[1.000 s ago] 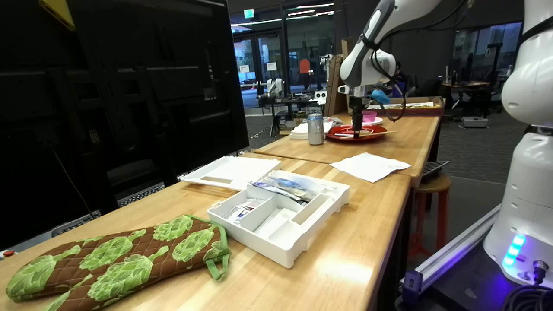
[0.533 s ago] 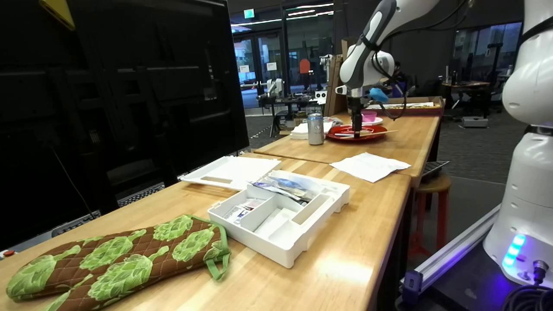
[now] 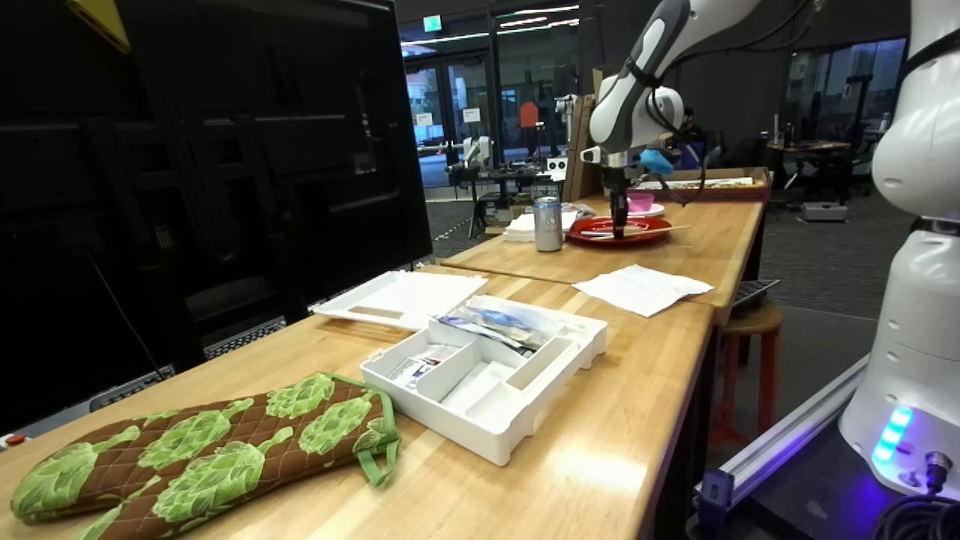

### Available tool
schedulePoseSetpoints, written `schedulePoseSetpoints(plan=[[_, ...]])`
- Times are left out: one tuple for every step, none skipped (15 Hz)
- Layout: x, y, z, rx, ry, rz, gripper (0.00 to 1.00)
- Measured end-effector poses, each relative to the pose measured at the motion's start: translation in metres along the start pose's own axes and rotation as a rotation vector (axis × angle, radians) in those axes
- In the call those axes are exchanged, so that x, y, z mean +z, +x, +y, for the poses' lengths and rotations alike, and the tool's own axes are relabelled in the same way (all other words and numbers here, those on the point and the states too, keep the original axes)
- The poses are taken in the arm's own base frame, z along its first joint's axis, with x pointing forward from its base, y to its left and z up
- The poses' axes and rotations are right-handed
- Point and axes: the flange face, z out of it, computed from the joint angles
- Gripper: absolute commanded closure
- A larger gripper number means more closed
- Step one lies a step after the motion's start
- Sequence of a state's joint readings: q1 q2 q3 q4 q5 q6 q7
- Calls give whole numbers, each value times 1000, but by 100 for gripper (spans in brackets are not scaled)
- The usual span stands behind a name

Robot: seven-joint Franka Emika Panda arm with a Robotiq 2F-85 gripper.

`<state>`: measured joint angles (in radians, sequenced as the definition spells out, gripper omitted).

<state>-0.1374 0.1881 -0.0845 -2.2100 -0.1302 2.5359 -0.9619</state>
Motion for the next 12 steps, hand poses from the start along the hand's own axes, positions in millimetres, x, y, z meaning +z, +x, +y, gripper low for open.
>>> schedulePoseSetpoints(plan=[[-1,0,0,0,-2,-3,100],[-2,0,1,0,-4,-5,100],[-4,0,1,-1,-8,-6,100],[-6,0,1,-1,-10,-7,99],[-8,0,2,-1,-12,-6,99],[-10,0,2,-1,-15,-5,99],[-12,0,2,-1,-17,-5,99],[-14,0,3,0,-20,-4,99],[-16,0,3,2,-24,-2,99],[-19,0,3,6,-27,0,99],[-22,0,4,10,-31,3,99],[-24,0,4,13,-35,5,99]])
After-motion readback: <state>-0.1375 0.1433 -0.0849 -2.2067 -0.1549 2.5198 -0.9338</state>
